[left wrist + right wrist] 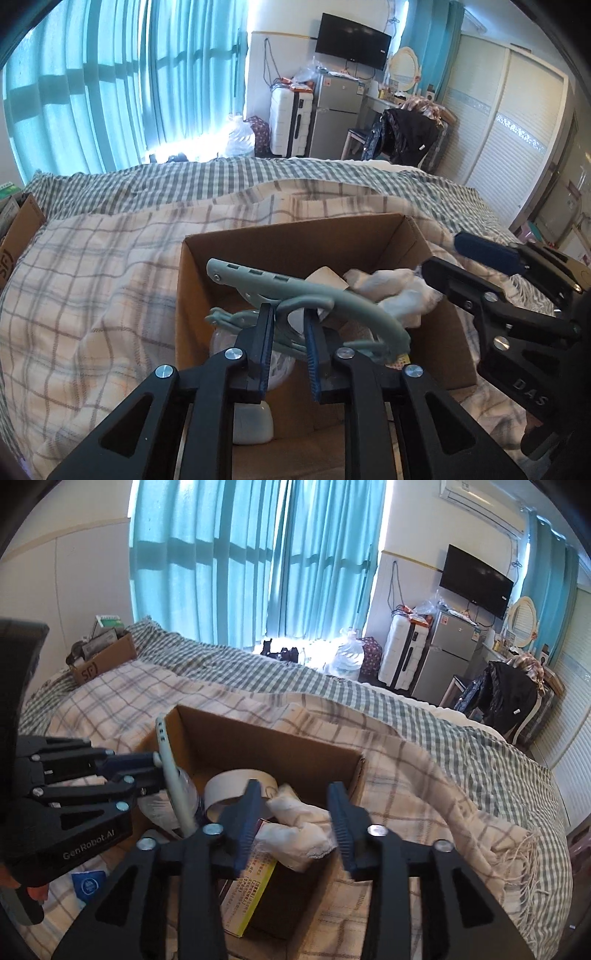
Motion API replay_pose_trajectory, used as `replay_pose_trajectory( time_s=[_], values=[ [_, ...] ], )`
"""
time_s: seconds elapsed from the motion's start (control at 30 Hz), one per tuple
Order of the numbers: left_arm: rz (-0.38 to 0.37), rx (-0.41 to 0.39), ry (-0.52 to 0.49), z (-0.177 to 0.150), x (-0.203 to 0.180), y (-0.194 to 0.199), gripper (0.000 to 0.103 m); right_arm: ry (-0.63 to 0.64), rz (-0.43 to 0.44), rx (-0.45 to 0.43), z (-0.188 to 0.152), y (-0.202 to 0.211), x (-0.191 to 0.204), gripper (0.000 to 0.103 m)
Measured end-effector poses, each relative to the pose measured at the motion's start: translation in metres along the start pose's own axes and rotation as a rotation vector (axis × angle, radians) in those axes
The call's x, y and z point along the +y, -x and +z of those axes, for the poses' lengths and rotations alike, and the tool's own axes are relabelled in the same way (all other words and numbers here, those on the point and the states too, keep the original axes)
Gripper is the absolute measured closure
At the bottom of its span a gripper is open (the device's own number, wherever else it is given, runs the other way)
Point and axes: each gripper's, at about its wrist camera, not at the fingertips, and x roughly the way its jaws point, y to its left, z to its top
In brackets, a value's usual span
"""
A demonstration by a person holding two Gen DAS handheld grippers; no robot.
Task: Organize objects
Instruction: 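Release the hanger and white cloth into the cardboard box with both tools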
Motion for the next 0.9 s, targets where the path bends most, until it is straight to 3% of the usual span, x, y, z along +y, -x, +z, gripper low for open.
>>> replay_pose_trajectory(
  time_s=[0.03, 0.1, 0.17, 0.23, 0.37, 0.47, 0.67, 0.9],
  values=[
    [0.000, 0.001, 0.009, 0.001, 0.000, 0.002, 0.076, -0.006, -0.005, -0.009, 0.002, 0.005, 0.001, 0.054],
    [-0.001, -0.012, 0.023, 0.001, 0.000, 0.015, 0.055, -0.016, -0.021, -0.029, 0.004, 0.021, -0.001, 0.051],
    [0.009, -0.036, 0.022, 0.003, -0.002, 0.030, 0.042, -0.023, -0.030, -0.044, 0.006, 0.035, -0.002, 0.048],
    [0.016, -0.060, 0.021, 0.004, -0.004, 0.047, 0.040, -0.030, -0.035, -0.061, 0.007, 0.052, -0.003, 0.046],
    [0.039, -0.113, 0.028, 0.007, -0.009, 0.087, 0.021, -0.033, -0.047, -0.096, 0.009, 0.091, -0.002, 0.040],
    [0.045, -0.155, 0.027, 0.008, -0.013, 0.115, 0.018, -0.020, -0.062, -0.127, 0.010, 0.122, 0.004, 0.037],
    [0.066, -0.235, 0.029, 0.000, -0.016, 0.165, 0.002, -0.010, -0.071, -0.168, 0.005, 0.174, 0.015, 0.024],
    [0.100, -0.290, 0.043, -0.027, -0.006, 0.192, 0.000, -0.044, -0.077, -0.201, -0.016, 0.204, 0.024, 0.010]
  ],
)
